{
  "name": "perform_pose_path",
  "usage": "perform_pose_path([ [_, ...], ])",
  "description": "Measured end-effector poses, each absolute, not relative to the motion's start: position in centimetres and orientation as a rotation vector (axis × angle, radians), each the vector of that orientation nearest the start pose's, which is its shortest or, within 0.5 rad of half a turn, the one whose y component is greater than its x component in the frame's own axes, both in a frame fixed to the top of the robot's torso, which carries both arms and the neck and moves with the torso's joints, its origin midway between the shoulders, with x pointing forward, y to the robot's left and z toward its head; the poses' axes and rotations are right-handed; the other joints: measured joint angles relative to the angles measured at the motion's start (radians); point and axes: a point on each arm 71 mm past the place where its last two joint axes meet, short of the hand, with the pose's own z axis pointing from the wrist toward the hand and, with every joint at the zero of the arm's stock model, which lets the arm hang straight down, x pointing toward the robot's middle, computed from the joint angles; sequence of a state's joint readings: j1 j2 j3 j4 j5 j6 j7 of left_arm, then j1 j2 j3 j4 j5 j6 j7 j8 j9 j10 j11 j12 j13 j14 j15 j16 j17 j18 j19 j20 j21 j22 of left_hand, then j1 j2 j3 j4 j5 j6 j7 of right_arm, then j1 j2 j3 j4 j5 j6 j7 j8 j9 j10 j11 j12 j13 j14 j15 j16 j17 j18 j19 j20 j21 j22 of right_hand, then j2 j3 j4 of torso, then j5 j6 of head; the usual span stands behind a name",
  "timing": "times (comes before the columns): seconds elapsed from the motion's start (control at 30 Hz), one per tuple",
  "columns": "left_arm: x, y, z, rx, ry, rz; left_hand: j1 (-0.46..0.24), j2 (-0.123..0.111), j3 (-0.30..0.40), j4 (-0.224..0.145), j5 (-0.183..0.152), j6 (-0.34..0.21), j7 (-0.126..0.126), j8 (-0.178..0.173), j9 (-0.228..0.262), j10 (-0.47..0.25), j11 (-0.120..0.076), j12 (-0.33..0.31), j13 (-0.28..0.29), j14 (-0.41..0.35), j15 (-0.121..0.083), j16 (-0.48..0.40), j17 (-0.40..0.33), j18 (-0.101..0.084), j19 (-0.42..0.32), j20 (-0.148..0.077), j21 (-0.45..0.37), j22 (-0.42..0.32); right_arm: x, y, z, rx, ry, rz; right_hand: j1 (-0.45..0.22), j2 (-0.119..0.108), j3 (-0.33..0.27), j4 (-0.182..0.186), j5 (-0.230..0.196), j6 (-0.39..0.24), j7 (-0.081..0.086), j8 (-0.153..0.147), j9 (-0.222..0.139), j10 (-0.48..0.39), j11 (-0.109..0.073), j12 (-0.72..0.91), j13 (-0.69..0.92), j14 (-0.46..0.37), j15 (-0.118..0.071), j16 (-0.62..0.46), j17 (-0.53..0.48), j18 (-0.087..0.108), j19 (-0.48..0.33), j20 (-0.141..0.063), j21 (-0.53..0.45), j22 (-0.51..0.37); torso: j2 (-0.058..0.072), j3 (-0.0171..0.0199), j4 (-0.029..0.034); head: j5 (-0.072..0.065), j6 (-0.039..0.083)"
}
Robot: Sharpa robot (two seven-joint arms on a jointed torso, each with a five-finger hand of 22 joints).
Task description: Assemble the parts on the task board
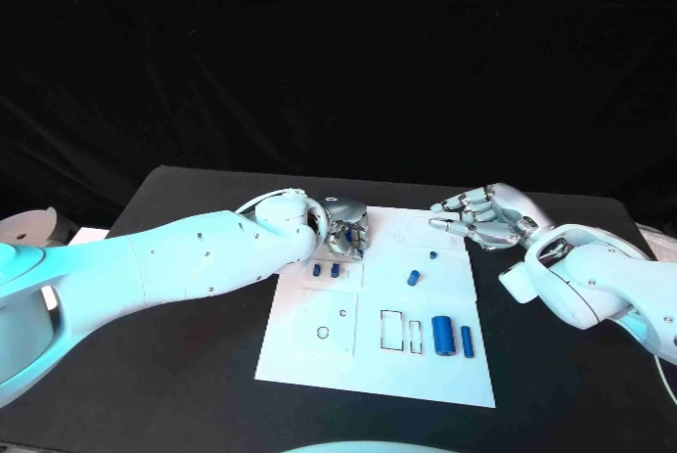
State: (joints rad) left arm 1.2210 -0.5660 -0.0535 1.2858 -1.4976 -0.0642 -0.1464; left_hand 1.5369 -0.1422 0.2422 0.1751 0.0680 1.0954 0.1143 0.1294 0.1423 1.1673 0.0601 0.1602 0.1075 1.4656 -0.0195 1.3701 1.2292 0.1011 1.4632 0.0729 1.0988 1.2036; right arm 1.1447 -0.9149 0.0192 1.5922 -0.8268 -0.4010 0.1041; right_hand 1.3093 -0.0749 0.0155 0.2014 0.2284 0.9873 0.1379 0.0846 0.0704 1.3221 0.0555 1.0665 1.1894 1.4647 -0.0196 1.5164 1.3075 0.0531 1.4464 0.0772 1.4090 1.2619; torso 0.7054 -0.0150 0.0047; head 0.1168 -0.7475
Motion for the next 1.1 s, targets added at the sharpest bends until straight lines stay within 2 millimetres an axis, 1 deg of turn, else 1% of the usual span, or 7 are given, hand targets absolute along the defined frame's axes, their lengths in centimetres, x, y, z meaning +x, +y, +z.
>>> perform_pose_path([
  [0.37,52.06,11.92,-20.94,0.329,1.88,-0.582,0.009,-0.001,0.082,-0.019,0.0,0.02,0.001,-0.01,-0.009,0.028,-0.003,-0.025,-0.017,0.0,0.0,0.0,-0.006,0.0,0.0,0.0,0.024,0.026,47.22,-21.86,-17.83,0.428,1.625,1.077,0.0,0.0,0.0,0.0,0.0,0.0,0.0,0.0,0.0,0.0,0.0,0.0,0.0,0.0,0.0,0.0,0.0,0.0,0.0,0.0,0.0,0.0,0.0,0.0006,0.0,-0.003,-0.004],
  [0.5,52.04,11.86,-20.98,0.332,1.884,-0.581,0.009,-0.002,0.093,-0.026,0.0,0.025,0.003,-0.011,-0.011,0.035,-0.003,-0.028,-0.021,0.0,0.0,0.0,-0.007,0.0,0.0,0.0,0.026,0.032,47.22,-21.85,-17.83,0.428,1.625,1.077,0.0,0.0,0.0,0.0,0.0,0.0,0.0,0.0,0.0,0.0,0.0,0.0,0.0,0.0,0.0,0.0,0.0,0.0,0.0,0.0,0.0,0.0,0.0,0.0006,0.0002,-0.004,-0.005],
  [0.67,52.04,11.84,-20.99,0.333,1.888,-0.578,-0.003,-0.013,0.124,-0.035,0.0,0.032,0.003,-0.018,-0.015,0.045,-0.002,-0.036,-0.024,0.0,0.0,0.001,-0.011,0.0,0.0,0.0,0.037,0.041,47.22,-21.86,-17.83,0.428,1.626,1.077,0.0,0.0,0.0,0.0,0.0,0.0,0.0,0.0,0.0,0.0,0.0,0.0,0.0,0.0,0.0,0.0,0.0,0.0,0.0,0.0,0.0,0.0,-0.001,0.0011,0.0006,-0.003,-0.005],
  [0.9,51.98,11.87,-21.03,0.329,1.884,-0.581,-0.003,-0.013,0.181,-0.065,0.0,0.049,0.006,-0.022,-0.017,0.075,-0.003,-0.045,-0.023,0.004,-0.004,0.006,-0.021,0.0,0.0,0.0,0.075,0.072,47.21,-21.85,-17.83,0.427,1.626,1.077,0.0,0.0,0.0,0.0,0.0,0.0,0.0,0.0,0.0,0.0,0.0,0.0,0.0,0.0,0.0,0.0,0.0,0.0,0.0,0.0,0.0,0.0,-0.001,0.0012,0.0006,-0.003,-0.002],
  [0.93,51.95,11.91,-21.03,0.326,1.882,-0.584,-0.007,-0.017,0.193,-0.071,0.001,0.052,0.009,-0.027,-0.019,0.076,-0.002,-0.052,-0.024,0.004,-0.004,0.006,-0.025,-0.001,0.0,0.0,0.079,0.076,47.21,-21.85,-17.83,0.427,1.626,1.077,0.0,0.0,0.0,0.0,0.0,0.0,0.0,0.0,0.0,0.0,0.0,0.0,0.0,0.0,0.0,0.0,0.0,0.0,0.0,0.0,0.0,0.0,-0.001,0.0012,0.0006,-0.003,-0.002],
  [0.97,51.91,11.96,-21.04,0.323,1.88,-0.587,-0.011,-0.022,0.205,-0.075,0.006,0.053,0.01,-0.03,-0.021,0.077,-0.001,-0.057,-0.024,0.004,-0.004,0.006,-0.028,-0.011,0.0,0.0,0.081,0.079,47.21,-21.85,-17.83,0.427,1.626,1.077,0.0,0.0,0.0,0.0,0.0,0.0,0.0,0.0,0.0,0.0,0.0,0.0,0.0,0.0,0.0,0.0,0.0,0.0,0.0,0.0,0.0,0.0,-0.001,0.0012,0.0006,-0.003,-0.001],
  [1.1,51.75,12.34,-20.82,0.301,1.863,-0.604,-0.024,-0.035,0.24,-0.092,0.012,0.057,0.014,-0.036,-0.025,0.079,0.001,-0.071,-0.028,0.004,-0.004,0.006,-0.038,-0.011,0.0,0.0,0.086,0.088,47.22,-21.85,-17.83,0.427,1.626,1.077,0.0,0.0,0.0,0.0,0.0,0.0,0.0,0.0,0.0,0.0,0.0,0.0,0.0,0.0,0.0,0.0,0.001,0.0,0.0,0.0,0.0,0.0,-0.001,0.0011,0.0004,-0.004,0.0],
])
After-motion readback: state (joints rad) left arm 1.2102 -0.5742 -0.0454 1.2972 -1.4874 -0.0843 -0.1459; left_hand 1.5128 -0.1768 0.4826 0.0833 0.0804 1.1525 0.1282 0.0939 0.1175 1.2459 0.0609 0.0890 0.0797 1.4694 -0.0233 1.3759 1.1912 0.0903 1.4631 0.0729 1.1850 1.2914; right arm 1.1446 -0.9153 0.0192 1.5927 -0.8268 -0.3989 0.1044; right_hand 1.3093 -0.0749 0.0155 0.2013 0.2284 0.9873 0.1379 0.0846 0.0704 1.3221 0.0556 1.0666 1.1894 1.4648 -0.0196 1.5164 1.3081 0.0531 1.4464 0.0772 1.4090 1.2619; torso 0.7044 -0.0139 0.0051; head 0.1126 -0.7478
